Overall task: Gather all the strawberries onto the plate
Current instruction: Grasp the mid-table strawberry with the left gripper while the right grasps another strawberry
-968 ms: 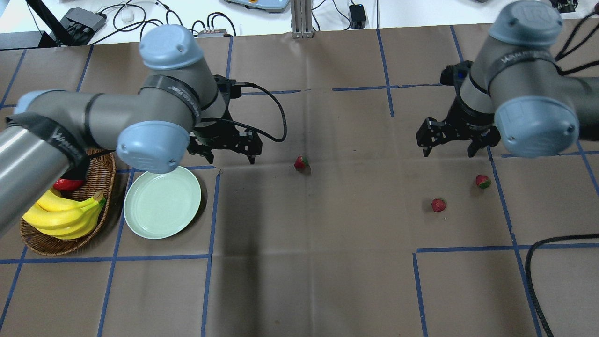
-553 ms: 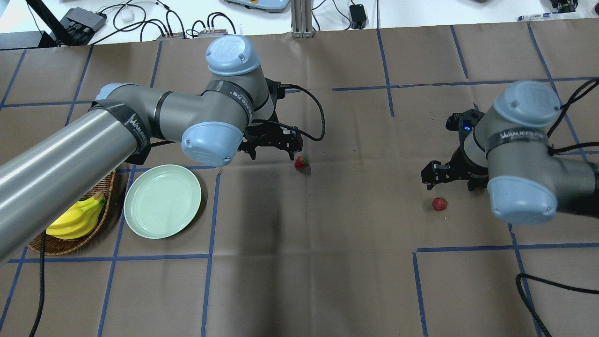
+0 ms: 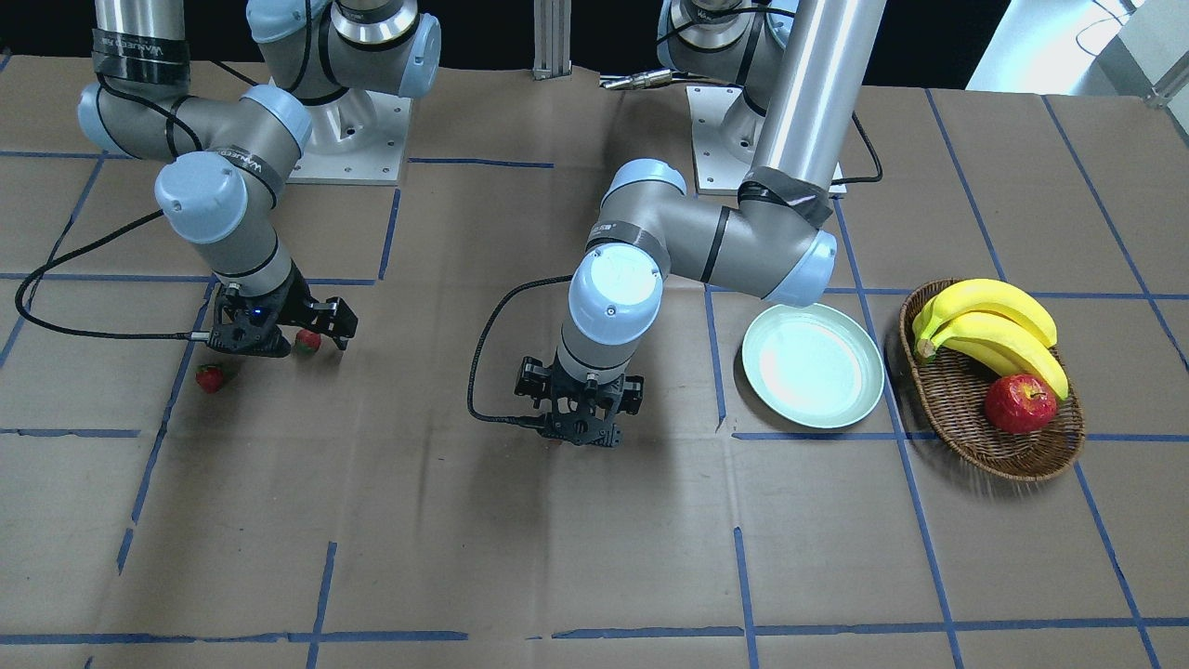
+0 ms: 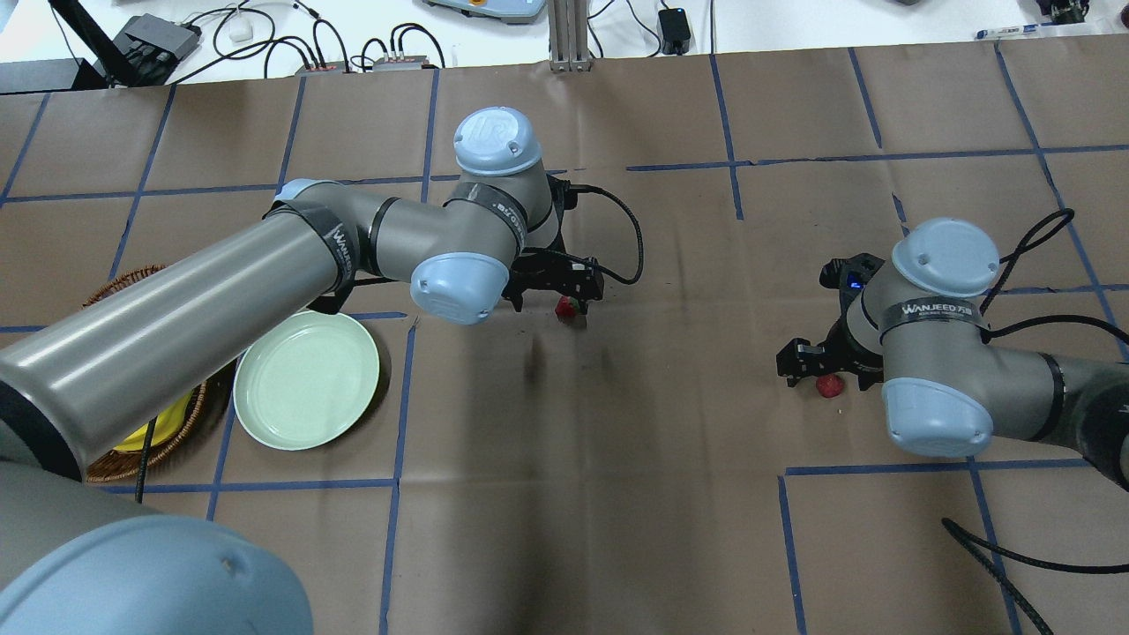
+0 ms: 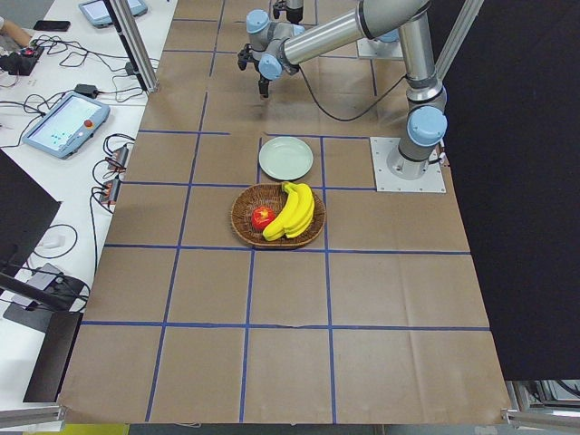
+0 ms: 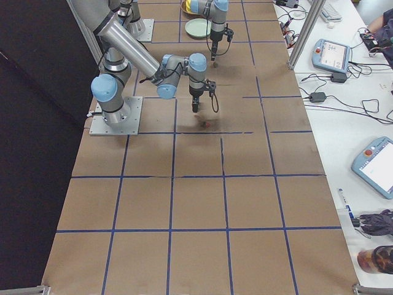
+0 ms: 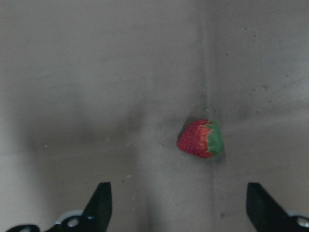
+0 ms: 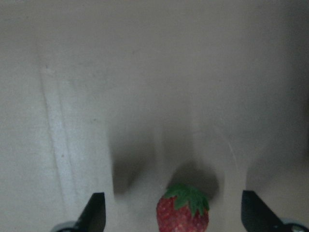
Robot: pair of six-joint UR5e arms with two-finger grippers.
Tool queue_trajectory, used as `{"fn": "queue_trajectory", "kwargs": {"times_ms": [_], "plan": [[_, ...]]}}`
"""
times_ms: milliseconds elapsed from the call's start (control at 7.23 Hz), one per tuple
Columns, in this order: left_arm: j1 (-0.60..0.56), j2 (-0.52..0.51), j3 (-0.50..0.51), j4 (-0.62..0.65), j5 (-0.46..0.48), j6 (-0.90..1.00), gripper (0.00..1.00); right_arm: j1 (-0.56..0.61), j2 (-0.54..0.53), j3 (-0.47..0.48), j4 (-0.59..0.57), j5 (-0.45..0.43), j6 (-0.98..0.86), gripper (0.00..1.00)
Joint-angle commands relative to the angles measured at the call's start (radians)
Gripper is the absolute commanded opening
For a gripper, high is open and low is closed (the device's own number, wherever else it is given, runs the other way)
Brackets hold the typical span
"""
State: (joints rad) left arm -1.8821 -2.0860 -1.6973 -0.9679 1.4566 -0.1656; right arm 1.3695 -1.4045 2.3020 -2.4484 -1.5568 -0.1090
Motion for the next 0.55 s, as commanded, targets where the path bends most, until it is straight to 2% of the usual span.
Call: {"fn": "queue_trajectory", "kwargs": {"times_ms": [0,138,277,415], "plan": [[-0.008,-0.037,0.002,0.047,-0.010,-0.005,0.92,0.000,0.002,0.002,-0.003,-0.006,-0.001,0.85],[-0.009,-0.039,0.001,0.047,-0.009,-0.005,0.91,0.000,0.002,0.002,-0.003,-0.002,-0.001,0.62],[-0.008,-0.037,0.002,0.047,-0.009,-0.005,0.76,0.000,0.001,-0.001,-0.003,0.000,-0.001,0.39],[-0.008,-0.035,0.002,0.058,-0.007,-0.005,0.71,0.000,0.001,-0.006,-0.003,0.001,-0.003,0.17]]}}
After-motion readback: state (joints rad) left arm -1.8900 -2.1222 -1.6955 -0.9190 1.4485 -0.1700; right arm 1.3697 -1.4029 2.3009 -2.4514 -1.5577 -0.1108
